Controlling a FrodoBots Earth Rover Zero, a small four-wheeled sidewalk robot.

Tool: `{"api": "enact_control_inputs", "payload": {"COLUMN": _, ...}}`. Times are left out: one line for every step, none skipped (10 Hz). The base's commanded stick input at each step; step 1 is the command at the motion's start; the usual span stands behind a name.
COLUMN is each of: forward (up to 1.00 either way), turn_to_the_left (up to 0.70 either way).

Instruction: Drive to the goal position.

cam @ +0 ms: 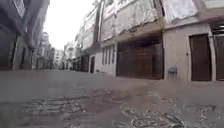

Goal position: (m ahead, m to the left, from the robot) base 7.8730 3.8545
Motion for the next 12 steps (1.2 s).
{"api": "enact_control_inputs", "payload": {"forward": 0.00, "turn_to_the_left": 0.85}}
{"api": "enact_control_inputs", "payload": {"forward": 0.00, "turn_to_the_left": 0.85}}
{"api": "enact_control_inputs", "payload": {"forward": 0.00, "turn_to_the_left": 0.85}}
{"api": "enact_control_inputs", "payload": {"forward": 0.31, "turn_to_the_left": 0.66}}
{"api": "enact_control_inputs", "payload": {"forward": 0.64, "turn_to_the_left": 0.47}}
{"api": "enact_control_inputs", "payload": {"forward": 0.85, "turn_to_the_left": 0.34}}
{"api": "enact_control_inputs", "payload": {"forward": 0.85, "turn_to_the_left": 0.34}}
{"api": "enact_control_inputs", "payload": {"forward": 0.85, "turn_to_the_left": 0.14}}
{"api": "enact_control_inputs", "payload": {"forward": 0.85, "turn_to_the_left": 0.00}}
{"api": "enact_control_inputs", "payload": {"forward": 0.85, "turn_to_the_left": 0.00}}
{"api": "enact_control_inputs", "payload": {"forward": 0.85, "turn_to_the_left": 0.00}}
{"api": "enact_control_inputs", "payload": {"forward": 0.85, "turn_to_the_left": 0.00}}
